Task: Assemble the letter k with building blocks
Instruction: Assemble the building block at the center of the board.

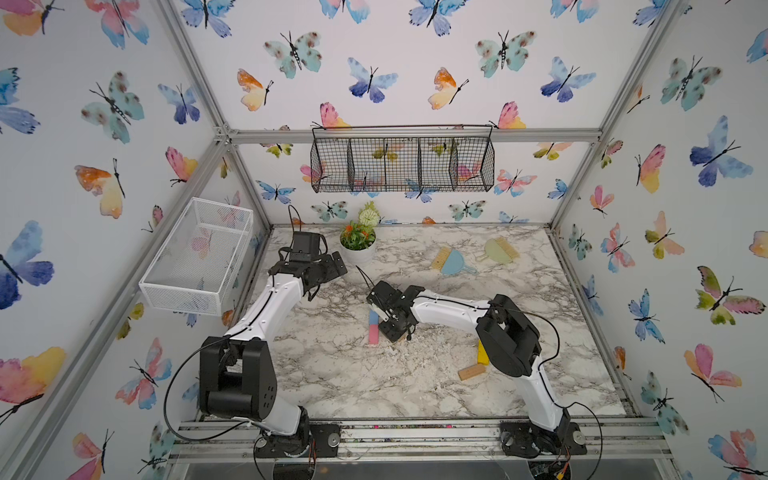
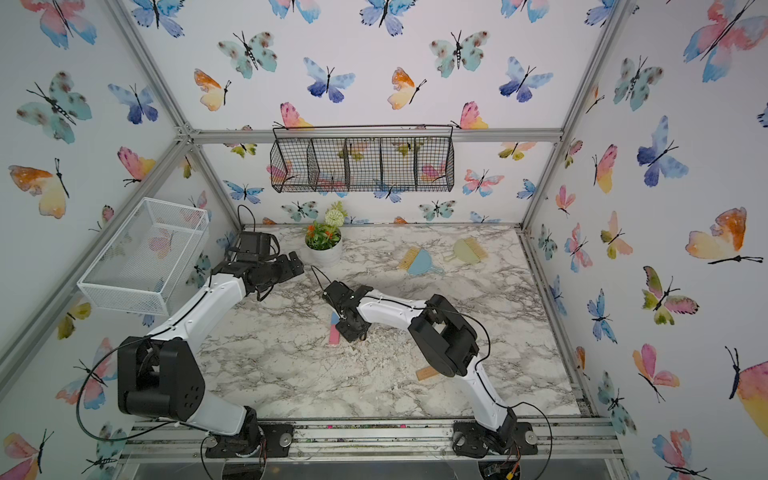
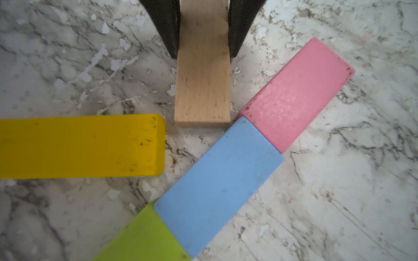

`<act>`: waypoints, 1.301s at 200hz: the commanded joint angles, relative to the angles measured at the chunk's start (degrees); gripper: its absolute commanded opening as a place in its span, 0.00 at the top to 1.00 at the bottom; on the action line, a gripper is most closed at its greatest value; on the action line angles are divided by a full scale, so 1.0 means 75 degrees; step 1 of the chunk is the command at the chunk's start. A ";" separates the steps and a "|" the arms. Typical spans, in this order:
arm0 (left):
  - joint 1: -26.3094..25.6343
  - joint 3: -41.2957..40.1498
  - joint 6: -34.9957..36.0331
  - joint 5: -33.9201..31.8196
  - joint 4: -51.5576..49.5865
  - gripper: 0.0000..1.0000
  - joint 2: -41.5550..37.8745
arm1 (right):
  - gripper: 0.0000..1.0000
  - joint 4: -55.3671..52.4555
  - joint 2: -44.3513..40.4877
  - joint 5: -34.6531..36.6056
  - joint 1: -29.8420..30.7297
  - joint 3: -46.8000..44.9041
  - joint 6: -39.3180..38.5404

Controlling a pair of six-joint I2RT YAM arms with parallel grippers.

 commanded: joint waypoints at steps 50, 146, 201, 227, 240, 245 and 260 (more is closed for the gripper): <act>0.0032 0.0044 -0.0021 -0.0135 -0.0114 0.02 0.0104 | 0.71 -0.0245 0.0315 -0.0230 0.0074 -0.0298 0.0141; 0.0025 0.0043 -0.0012 -0.0169 -0.0114 0.02 0.0092 | 0.55 -0.0164 0.0074 -0.0048 0.0074 -0.0316 0.0338; 0.0022 0.0032 0.0248 -0.0117 -0.0096 0.02 -0.0036 | 0.53 -0.0095 -0.0511 0.0167 0.0062 -0.0278 0.0471; -0.0021 -0.0032 0.0317 -0.0221 -0.0032 0.02 -0.0204 | 0.51 0.0459 -0.1373 -0.0058 -0.0041 -0.0556 0.0725; -0.0070 -0.0076 0.0359 -0.0249 0.0025 0.02 -0.0243 | 0.48 0.0920 -0.1940 -0.0046 -0.0106 -0.0841 0.0870; -0.0107 -0.0083 0.0383 -0.0252 0.0037 0.02 -0.0255 | 0.47 0.1101 -0.2153 -0.0051 -0.0133 -0.0961 0.0923; -0.0232 -0.0111 0.0439 -0.0300 0.0082 0.02 -0.0272 | 0.47 0.1536 -0.2768 0.0016 -0.0229 -0.1303 0.1062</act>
